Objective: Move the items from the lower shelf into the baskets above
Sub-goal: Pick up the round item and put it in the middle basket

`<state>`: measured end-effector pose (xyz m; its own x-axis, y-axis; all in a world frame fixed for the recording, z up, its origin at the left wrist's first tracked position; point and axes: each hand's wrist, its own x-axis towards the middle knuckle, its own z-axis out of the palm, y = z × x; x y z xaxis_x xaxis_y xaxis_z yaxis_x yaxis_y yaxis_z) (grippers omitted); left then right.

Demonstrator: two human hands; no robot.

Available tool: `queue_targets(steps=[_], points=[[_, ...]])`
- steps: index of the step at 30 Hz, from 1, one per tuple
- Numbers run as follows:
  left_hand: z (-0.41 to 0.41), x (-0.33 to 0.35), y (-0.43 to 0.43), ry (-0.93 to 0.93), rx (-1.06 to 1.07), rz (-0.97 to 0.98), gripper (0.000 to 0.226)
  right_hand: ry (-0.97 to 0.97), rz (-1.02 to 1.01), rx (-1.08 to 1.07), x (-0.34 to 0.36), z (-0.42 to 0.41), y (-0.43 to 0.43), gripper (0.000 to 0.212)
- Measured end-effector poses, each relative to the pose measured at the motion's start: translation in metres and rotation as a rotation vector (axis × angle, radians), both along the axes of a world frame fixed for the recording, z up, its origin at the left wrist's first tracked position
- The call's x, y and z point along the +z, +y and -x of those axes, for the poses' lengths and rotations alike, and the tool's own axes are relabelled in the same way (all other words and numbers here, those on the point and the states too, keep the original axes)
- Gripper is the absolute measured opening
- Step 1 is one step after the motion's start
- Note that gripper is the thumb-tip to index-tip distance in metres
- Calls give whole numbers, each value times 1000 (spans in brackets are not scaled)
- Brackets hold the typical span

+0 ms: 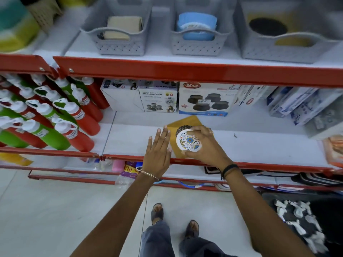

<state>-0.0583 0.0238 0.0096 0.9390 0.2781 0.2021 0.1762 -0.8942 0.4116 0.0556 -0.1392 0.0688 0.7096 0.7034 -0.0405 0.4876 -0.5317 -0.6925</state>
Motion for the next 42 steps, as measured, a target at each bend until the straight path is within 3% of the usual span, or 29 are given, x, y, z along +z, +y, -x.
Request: queue_targets(steps=[8,14,19,24,30,35,39,42], points=[[-30,137,-17,-405,14,17,59,-210,-118,87,148,-10,-41,66],[-67,230,13,-518,-7,-33,56,-362,-172,40,234,-52,-18,62],[-114,285,44,-417,-41,-149,54,-471,-218,-55,264,-109,25,57],[-161,308,65,-129,-154,-207,46,-457,3,-60,266,-153,67,60],[-188,316,67,149,-157,-254,39,-347,35,59,255,-167,79,35],[-191,313,67,127,-136,-377,33,-398,86,79,251,-172,82,22],[-186,317,64,111,-131,-341,33,-380,30,54,255,-167,80,19],[-168,318,60,-139,-54,-325,30,-447,-139,-20,262,-153,70,28]])
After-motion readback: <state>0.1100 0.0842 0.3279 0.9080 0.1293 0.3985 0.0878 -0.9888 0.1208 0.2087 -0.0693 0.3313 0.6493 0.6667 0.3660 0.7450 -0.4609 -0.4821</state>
